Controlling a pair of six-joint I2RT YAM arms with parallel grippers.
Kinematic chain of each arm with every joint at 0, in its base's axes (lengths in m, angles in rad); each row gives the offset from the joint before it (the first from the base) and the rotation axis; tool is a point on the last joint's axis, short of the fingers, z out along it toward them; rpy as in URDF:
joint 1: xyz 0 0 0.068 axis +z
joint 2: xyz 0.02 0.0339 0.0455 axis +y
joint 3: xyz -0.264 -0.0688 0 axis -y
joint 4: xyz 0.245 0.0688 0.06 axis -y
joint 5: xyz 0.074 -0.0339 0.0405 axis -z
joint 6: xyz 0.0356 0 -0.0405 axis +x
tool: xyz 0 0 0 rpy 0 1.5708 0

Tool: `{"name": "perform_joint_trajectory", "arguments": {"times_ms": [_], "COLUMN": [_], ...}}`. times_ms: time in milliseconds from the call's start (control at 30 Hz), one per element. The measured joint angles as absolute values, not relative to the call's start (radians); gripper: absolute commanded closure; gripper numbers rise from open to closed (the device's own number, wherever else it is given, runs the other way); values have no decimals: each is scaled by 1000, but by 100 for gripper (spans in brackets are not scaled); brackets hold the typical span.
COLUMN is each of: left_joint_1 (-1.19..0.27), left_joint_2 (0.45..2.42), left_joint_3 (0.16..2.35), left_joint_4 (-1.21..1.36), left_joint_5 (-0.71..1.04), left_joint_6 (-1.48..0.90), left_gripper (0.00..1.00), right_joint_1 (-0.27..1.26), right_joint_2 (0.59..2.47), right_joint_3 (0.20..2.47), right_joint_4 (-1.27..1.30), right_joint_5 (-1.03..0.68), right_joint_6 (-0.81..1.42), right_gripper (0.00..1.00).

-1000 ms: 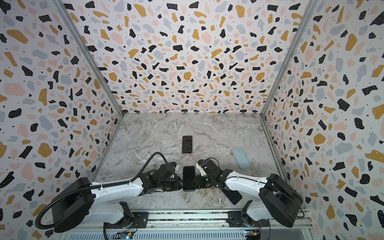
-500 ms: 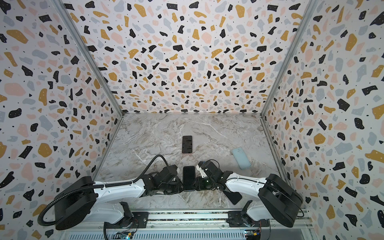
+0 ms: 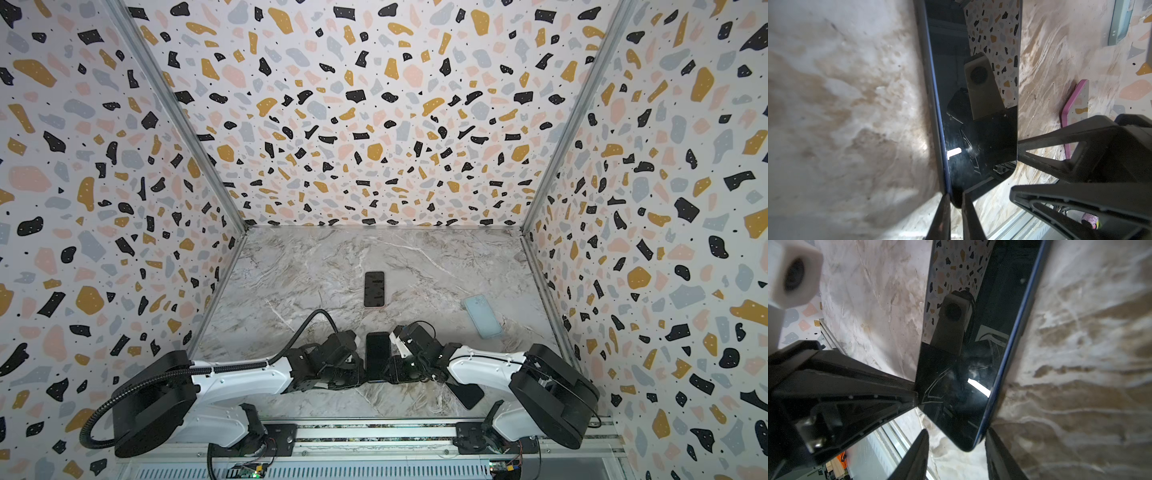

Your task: Put the phone into the phone case

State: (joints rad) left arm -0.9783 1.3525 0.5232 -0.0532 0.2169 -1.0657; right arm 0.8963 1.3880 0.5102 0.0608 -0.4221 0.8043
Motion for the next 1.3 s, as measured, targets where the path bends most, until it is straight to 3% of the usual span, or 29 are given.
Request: {"name": "perform_joint_trajectory", "arguments": {"times_ms": [733, 1000, 1300], "left_joint_1": [-987, -992, -992], "left_joint_2": [1382, 1346, 1380], "left_joint_3": [537, 570, 571], "left_joint_4": [-60, -118, -118], "left_joint_5": [205, 167, 160], "left_joint_6": [-1059, -1033, -1016], "left_gripper": [94, 67, 66], "right_joint_1": [907, 923, 926], "right_joint_2": [1409, 1368, 1333], "right_joint_3": [511, 531, 532], "right_joint_4": [67, -23, -76], "right_joint_5": [-414, -347, -316], "right_joint_6": [811, 804, 812], "right_gripper": [58, 56, 62]}}
